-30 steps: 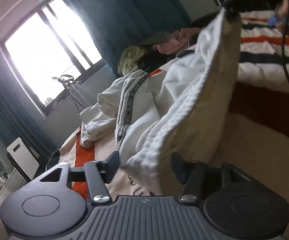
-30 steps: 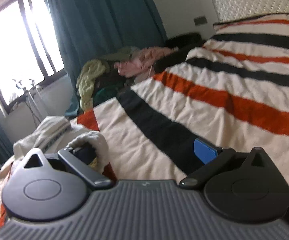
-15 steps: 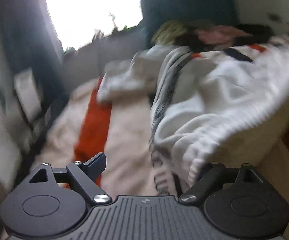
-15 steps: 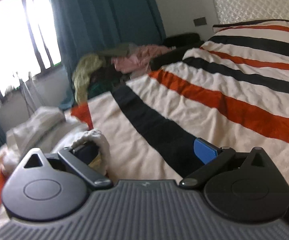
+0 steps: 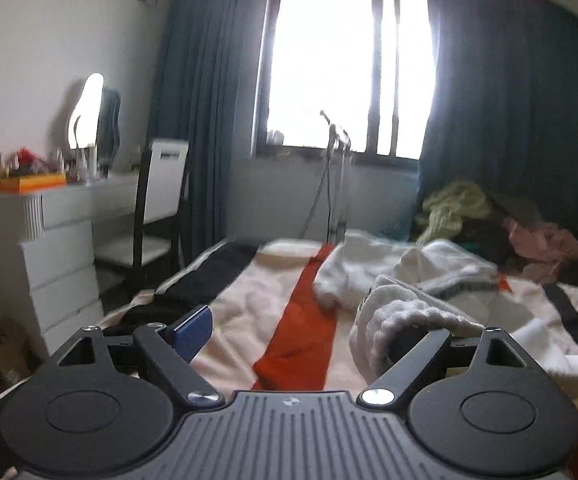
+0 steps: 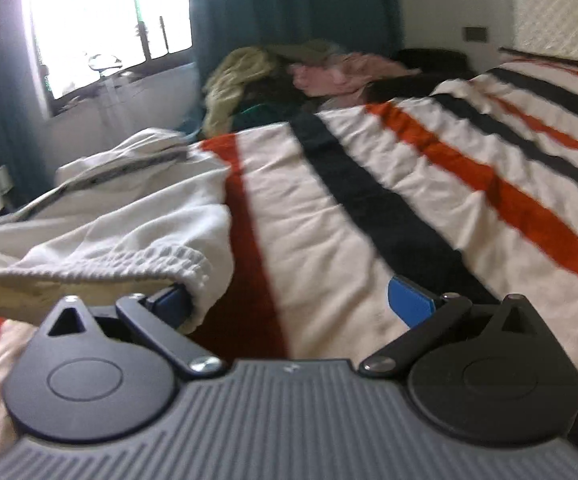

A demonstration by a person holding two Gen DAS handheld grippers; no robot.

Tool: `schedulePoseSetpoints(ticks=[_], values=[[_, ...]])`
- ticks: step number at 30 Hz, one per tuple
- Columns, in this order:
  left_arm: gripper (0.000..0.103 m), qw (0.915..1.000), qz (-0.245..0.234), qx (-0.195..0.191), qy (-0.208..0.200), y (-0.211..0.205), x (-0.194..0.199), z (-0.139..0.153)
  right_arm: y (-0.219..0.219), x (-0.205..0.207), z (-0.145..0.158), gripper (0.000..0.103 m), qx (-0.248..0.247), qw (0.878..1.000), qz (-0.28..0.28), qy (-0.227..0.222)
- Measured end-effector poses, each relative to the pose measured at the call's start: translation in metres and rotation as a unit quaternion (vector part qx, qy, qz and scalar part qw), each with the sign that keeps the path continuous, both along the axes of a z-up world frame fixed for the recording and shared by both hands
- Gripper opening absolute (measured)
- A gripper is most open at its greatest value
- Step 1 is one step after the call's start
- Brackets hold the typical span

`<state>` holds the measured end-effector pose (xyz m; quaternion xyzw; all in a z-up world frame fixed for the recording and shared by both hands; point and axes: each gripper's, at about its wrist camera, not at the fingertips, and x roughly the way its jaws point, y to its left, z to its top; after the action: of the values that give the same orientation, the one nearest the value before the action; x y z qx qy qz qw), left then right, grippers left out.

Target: Fold clothes

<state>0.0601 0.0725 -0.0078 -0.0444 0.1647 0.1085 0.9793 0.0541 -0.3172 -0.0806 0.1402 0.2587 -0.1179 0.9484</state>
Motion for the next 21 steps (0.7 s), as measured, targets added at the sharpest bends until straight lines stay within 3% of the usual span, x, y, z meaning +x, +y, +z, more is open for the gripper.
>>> schedulePoseSetpoints(ticks=[2,4,6,9,11,14,19,21], values=[[0.086,0.9980,-0.002,-0.032,0.053,0.010,0.003,-0.002,-0.001,-0.002,-0.003,0.103,0.048,0.998,0.025,0.021],[0.079,0.9894,-0.007,-0.097,0.108,0.025,0.003,-0.010,-0.004,-0.009,-0.006,0.103,0.111,0.993,0.046,0.022],[0.077,0.9818,-0.005,-0.136,0.132,0.037,-0.002,-0.013,-0.008,-0.016,-0.009,0.103,0.174,0.982,0.066,0.023],[0.081,0.9738,-0.016,-0.174,0.145,0.048,-0.023,-0.010,-0.012,-0.017,-0.015,0.103,0.226,0.972,0.062,0.017],[0.087,0.9705,-0.028,-0.198,0.135,0.055,-0.040,-0.006,-0.015,-0.015,-0.020,0.103,0.250,0.967,0.051,0.011],[0.092,0.9576,-0.064,-0.255,0.118,0.067,-0.042,-0.009,-0.020,-0.013,-0.026,0.103,0.286,0.958,0.035,0.002],[0.094,0.9395,-0.056,-0.317,0.117,0.063,0.006,-0.038,-0.027,-0.007,-0.038,0.102,0.341,0.940,0.008,-0.014],[0.090,0.9304,-0.052,-0.337,0.134,0.063,0.027,-0.052,-0.027,0.009,-0.050,0.094,0.352,0.936,0.003,-0.007]])
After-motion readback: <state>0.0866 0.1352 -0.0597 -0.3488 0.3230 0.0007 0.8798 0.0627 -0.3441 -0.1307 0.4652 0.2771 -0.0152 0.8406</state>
